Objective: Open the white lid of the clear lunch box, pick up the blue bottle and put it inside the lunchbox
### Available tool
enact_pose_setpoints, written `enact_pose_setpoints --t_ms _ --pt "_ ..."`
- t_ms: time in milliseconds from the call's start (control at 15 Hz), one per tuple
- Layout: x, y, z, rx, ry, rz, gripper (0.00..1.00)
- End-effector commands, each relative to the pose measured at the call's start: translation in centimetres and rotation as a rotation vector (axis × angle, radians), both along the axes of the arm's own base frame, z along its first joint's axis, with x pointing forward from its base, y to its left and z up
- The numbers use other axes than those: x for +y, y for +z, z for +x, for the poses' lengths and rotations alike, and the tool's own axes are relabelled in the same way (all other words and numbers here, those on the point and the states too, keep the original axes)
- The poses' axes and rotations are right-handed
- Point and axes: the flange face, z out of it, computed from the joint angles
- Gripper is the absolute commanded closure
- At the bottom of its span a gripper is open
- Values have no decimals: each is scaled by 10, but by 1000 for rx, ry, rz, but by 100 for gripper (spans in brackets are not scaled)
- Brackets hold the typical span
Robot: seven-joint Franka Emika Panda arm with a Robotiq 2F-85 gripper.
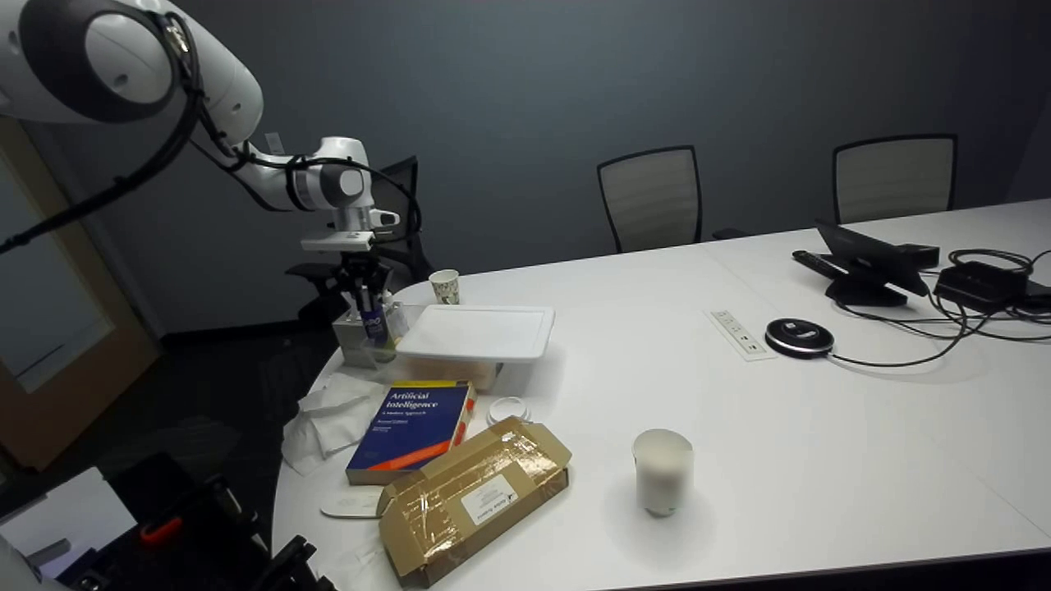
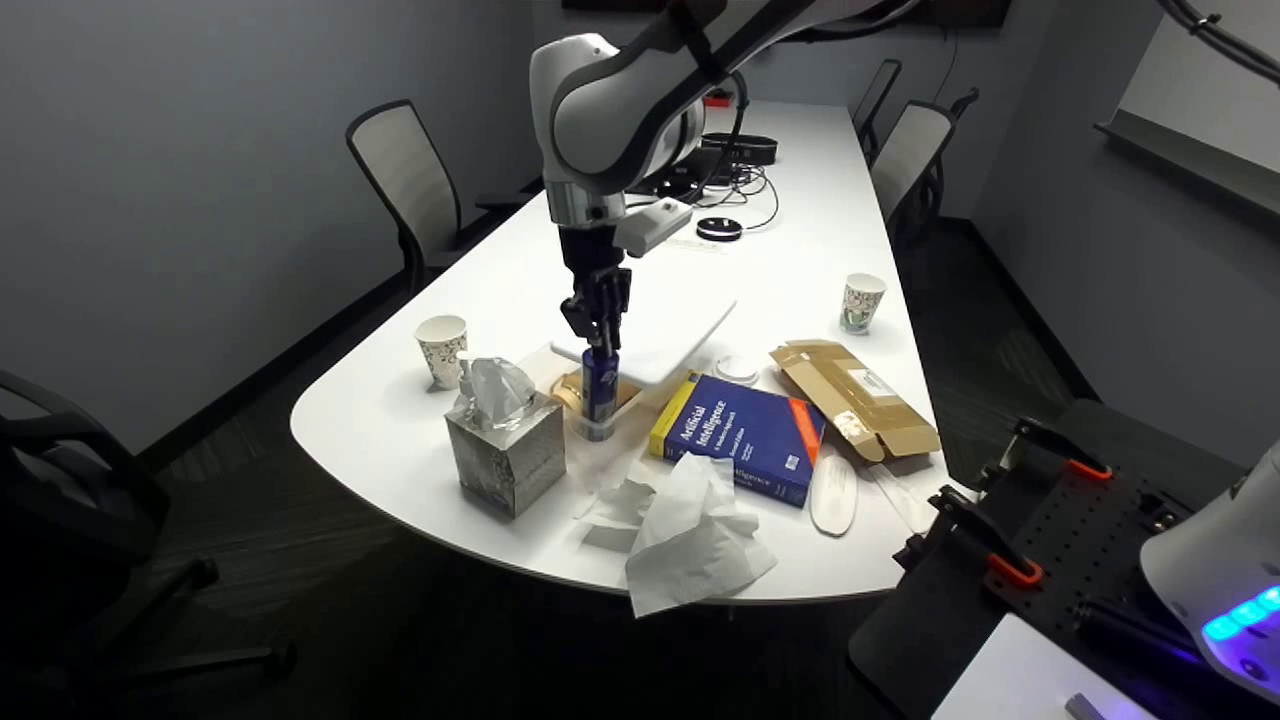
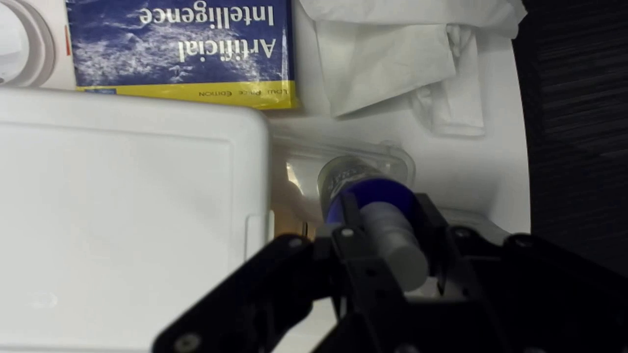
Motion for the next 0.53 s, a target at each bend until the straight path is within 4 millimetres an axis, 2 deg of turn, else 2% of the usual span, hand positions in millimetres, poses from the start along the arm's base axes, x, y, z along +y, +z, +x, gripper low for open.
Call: enact_pose_setpoints --t_ms 0,267,333,467 --pt "9 -9 4 31 36 -7 92" --pt "9 -20 6 46 43 -8 92" --pt "10 -20 7 46 43 -9 44" --pt "11 -18 9 41 47 -10 36"
